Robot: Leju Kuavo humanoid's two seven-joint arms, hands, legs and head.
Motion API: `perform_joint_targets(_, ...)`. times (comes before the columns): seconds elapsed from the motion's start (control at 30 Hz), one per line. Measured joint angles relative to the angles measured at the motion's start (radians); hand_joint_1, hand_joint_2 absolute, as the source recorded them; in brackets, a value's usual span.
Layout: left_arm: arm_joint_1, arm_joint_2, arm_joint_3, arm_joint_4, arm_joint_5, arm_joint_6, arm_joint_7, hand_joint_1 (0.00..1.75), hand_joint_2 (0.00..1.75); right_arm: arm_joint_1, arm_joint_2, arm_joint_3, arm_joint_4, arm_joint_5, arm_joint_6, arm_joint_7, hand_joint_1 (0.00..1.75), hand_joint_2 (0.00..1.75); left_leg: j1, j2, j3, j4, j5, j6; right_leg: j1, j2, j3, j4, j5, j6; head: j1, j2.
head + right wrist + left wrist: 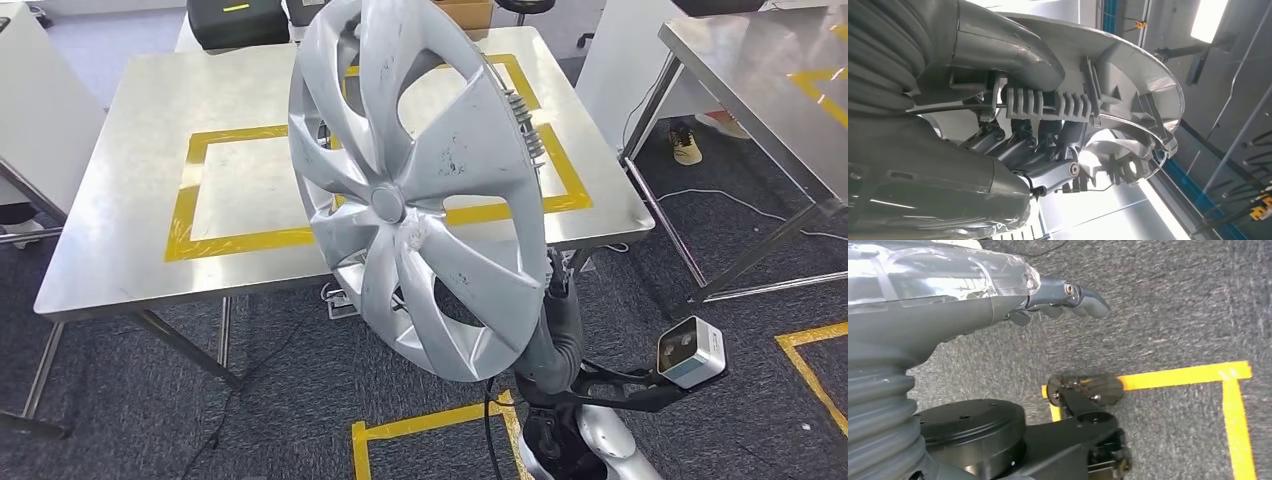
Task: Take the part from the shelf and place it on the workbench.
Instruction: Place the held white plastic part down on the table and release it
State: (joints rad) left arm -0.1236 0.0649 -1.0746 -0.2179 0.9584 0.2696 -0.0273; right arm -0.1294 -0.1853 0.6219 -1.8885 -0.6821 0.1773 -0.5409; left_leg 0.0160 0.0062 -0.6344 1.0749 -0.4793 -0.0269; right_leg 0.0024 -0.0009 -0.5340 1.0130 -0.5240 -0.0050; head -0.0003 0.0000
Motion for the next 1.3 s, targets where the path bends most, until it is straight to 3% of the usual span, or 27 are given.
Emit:
perform_joint_targets(0.17,0.001,0.003,0.0,0.0,0.003,-0.001,0.002,0.0,1.75,-0.004,0.003,0.0,0.005,-0.002,0.004,-0.005,1.75,1.75,-0.001,-0.002,0.015,-0.022,-0.012,0.03,-0.002,0.0,-0.008,0.026,-0.027,0.023,0.003,0.0)
perform_joint_targets(0.23,0.001,0.003,0.0,0.0,0.002,-0.006,0.003,0.0,1.75,-0.002,0.004,0.0,0.009,-0.003,0.008,-0.014,1.75,1.75,0.002,-0.001,0.024,-0.024,-0.017,0.039,-0.004,0.001,-0.053,0.12,-0.071,0.035,0.012,0.0)
perform_joint_targets(0.3,0.001,0.003,0.0,0.0,0.001,-0.01,0.004,0.0,1.75,0.003,0.006,-0.001,0.015,-0.001,0.013,-0.021,1.75,1.75,0.002,0.0,0.032,-0.024,-0.025,0.043,-0.006,0.001,-0.127,0.246,-0.109,0.04,0.022,0.0)
perform_joint_targets(0.33,0.002,0.003,0.0,0.0,-0.001,-0.012,0.005,0.0,1.75,0.006,0.006,-0.001,0.018,0.0,0.014,-0.023,1.75,1.75,0.001,-0.001,0.038,-0.023,-0.03,0.043,-0.006,0.0,-0.151,0.276,-0.105,0.04,0.027,0.0)
perform_joint_targets(0.37,0.002,0.003,0.0,0.0,-0.003,-0.014,0.006,0.0,1.75,0.01,0.006,-0.001,0.021,0.0,0.014,-0.023,1.75,1.75,0.001,-0.001,0.045,-0.023,-0.035,0.043,-0.006,0.001,-0.161,0.277,-0.083,0.038,0.032,0.0)
perform_joint_targets(0.43,0.002,0.002,0.0,0.0,-0.009,-0.016,0.005,0.0,1.75,0.015,0.006,-0.002,0.024,0.0,0.014,-0.023,1.75,1.75,0.001,-0.004,0.06,-0.024,-0.045,0.039,-0.004,0.001,-0.129,0.167,0.004,0.027,0.042,0.0)
perform_joint_targets(0.5,0.0,0.0,0.0,0.0,-0.013,-0.016,0.0,0.0,1.75,0.018,0.006,-0.004,0.025,0.0,0.014,-0.024,1.75,1.75,-0.001,-0.006,0.069,-0.026,-0.054,0.032,0.002,0.001,-0.085,0.055,0.053,0.012,0.047,0.0)
perform_joint_targets(0.63,-0.002,-0.005,0.0,-0.002,-0.017,-0.016,-0.01,0.0,1.75,0.023,0.007,-0.01,0.024,0.0,0.015,-0.025,1.75,1.75,0.0,-0.005,0.075,-0.033,-0.061,0.011,0.006,0.0,-0.061,0.006,0.047,-0.004,0.05,0.0)
perform_joint_targets(0.7,-0.003,-0.005,-0.001,-0.002,-0.018,-0.017,-0.01,0.0,1.75,0.024,0.01,-0.011,0.024,0.0,0.015,-0.026,1.75,1.75,0.0,-0.005,0.059,0.006,-0.086,0.002,0.001,-0.001,-0.047,-0.011,0.049,-0.011,0.045,0.0)
perform_joint_targets(0.8,-0.001,-0.005,-0.001,-0.002,-0.02,-0.019,-0.003,0.0,1.75,0.026,0.016,-0.015,0.025,0.0,0.014,-0.027,1.75,1.75,0.002,-0.007,-0.042,0.179,-0.154,-0.006,-0.001,-0.003,-0.033,-0.016,0.042,-0.02,0.028,0.0)
perform_joint_targets(0.83,0.001,-0.005,-0.001,-0.001,-0.02,-0.02,0.001,0.0,1.75,0.027,0.018,-0.016,0.025,0.0,0.014,-0.027,1.75,1.75,0.002,-0.007,-0.071,0.217,-0.155,-0.008,-0.001,-0.002,-0.029,-0.016,0.037,-0.02,0.023,0.0)
perform_joint_targets(0.87,0.002,-0.005,-0.001,-0.001,-0.02,-0.02,0.005,0.0,1.75,0.028,0.018,-0.016,0.026,0.0,0.014,-0.027,1.75,1.75,0.002,-0.007,-0.085,0.221,-0.136,-0.009,-0.001,-0.001,-0.024,-0.015,0.032,-0.019,0.019,0.0)
perform_joint_targets(0.9,0.002,-0.005,-0.001,-0.001,-0.02,-0.021,0.008,0.0,1.75,0.029,0.019,-0.017,0.027,0.0,0.013,-0.027,1.75,1.75,0.002,-0.006,-0.079,0.188,-0.098,-0.009,-0.002,0.001,-0.016,-0.014,0.025,-0.017,0.015,0.0)
perform_joint_targets(0.97,0.002,-0.005,-0.001,-0.001,-0.021,-0.024,0.014,0.0,1.75,0.031,0.02,-0.018,0.028,0.0,0.012,-0.027,1.75,1.75,0.001,-0.004,-0.034,0.07,-0.017,-0.006,0.0,0.002,0.0,-0.01,0.008,-0.009,0.004,0.0)
perform_joint_targets(1.0,0.002,-0.006,-0.001,-0.001,-0.022,-0.025,0.017,0.0,1.75,0.031,0.021,-0.019,0.027,0.0,0.01,-0.027,1.75,1.75,0.0,-0.002,-0.012,0.021,0.002,-0.001,0.001,0.003,0.004,-0.005,0.0,-0.003,-0.001,0.0)
perform_joint_targets(1.03,0.002,-0.006,-0.001,-0.001,-0.023,-0.026,0.019,0.0,1.75,0.032,0.021,-0.02,0.027,0.0,0.009,-0.027,1.75,1.75,-0.001,-0.001,0.001,-0.007,0.005,0.004,0.002,0.004,0.006,-0.003,-0.006,0.003,-0.004,0.0)
perform_joint_targets(1.17,0.003,-0.007,-0.001,-0.001,-0.025,-0.027,0.022,0.0,1.75,0.037,0.021,-0.025,0.026,0.0,0.005,-0.027,1.75,1.75,-0.001,-0.005,0.013,-0.02,-0.012,0.027,0.0,0.003,0.007,0.007,-0.026,0.021,0.001,0.0)
perform_joint_targets(1.23,0.002,-0.008,-0.001,-0.002,-0.026,-0.027,0.019,0.0,1.75,0.037,0.021,-0.026,0.025,0.0,0.003,-0.027,1.75,1.75,0.002,-0.004,0.024,-0.023,-0.018,0.038,-0.003,0.002,-0.028,0.085,-0.065,0.032,0.009,0.0)
perform_joint_targets(1.3,0.002,-0.008,-0.001,-0.002,-0.026,-0.027,0.017,0.0,1.75,0.039,0.021,-0.026,0.025,0.0,0.003,-0.027,1.75,1.75,0.002,-0.002,0.034,-0.023,-0.028,0.043,-0.005,0.002,-0.105,0.223,-0.111,0.041,0.02,0.0)
